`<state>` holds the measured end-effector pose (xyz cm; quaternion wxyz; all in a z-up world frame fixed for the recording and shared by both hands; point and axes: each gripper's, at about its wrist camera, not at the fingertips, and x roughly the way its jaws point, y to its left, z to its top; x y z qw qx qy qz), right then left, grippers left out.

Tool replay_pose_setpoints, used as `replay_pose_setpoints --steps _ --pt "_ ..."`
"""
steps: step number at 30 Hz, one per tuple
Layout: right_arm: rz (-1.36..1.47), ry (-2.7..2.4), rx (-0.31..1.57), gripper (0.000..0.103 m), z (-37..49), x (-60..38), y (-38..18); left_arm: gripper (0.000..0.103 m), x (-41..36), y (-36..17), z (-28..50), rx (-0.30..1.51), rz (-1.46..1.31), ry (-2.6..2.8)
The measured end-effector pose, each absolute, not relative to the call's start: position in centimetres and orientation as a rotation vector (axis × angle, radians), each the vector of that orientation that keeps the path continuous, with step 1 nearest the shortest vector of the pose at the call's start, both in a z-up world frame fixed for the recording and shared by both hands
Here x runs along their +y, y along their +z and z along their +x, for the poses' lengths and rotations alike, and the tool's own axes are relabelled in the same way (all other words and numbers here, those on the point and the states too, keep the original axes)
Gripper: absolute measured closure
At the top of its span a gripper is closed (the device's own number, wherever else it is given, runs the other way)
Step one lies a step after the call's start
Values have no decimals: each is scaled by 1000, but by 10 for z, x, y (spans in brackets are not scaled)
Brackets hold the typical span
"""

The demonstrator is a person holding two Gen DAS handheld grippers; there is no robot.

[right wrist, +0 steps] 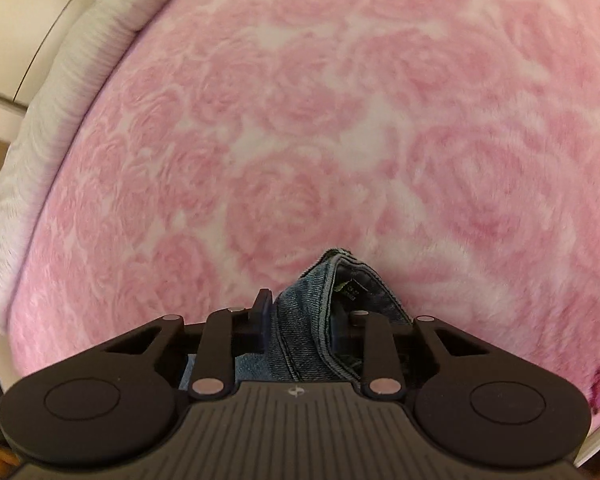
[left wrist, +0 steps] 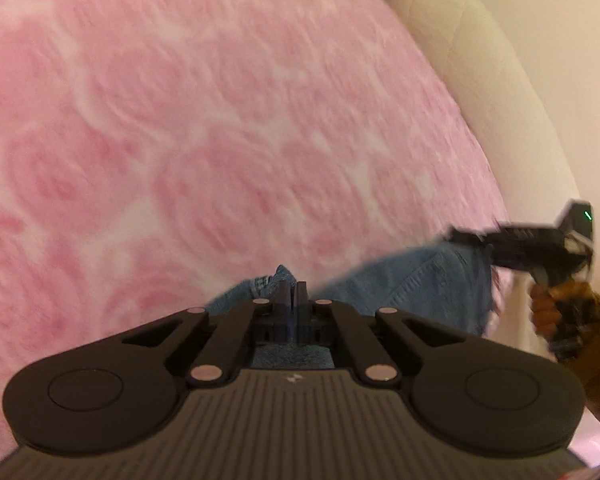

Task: Fold clothes
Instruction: 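Hold the waistband with the right gripper while the left gripper grasps the folded legs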

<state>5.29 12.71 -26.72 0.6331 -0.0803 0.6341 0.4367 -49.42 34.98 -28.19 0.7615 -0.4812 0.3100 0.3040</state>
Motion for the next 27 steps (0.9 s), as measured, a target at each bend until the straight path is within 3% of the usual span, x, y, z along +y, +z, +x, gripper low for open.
replay_pose_setpoints --steps 3,6,10,13,15,19,21,22,23,24,27 --pt "-143 1007 1389 82 53 119 -262 103 347 -293 -520 563 -1052 834" --pt "-106 964 1373 84 57 112 -278 103 351 -321 -534 620 -1017 1036" --pt "-77 919 1368 70 64 126 -290 102 350 -311 -551 461 -1143 921" --pt "-95 930 1350 64 67 129 -281 76 356 -305 -557 374 -1229 824" --pt "-106 941 1335 62 67 126 -274 74 365 -307 -555 341 -1278 757" --pt "-75 928 1358 55 68 112 -273 59 384 -319 -527 435 -1294 618" --pt "-60 922 1365 53 68 105 -274 66 388 -326 -508 534 -1268 579" --pt "-50 924 1368 53 67 103 -275 81 386 -330 -498 588 -1236 569" --pt "-41 924 1370 53 67 102 -275 103 383 -333 -489 636 -1184 567" --pt "-39 928 1369 53 65 101 -276 102 381 -335 -483 674 -1133 575" --pt "-91 963 1325 74 59 103 -277 102 375 -339 -479 706 -997 681"
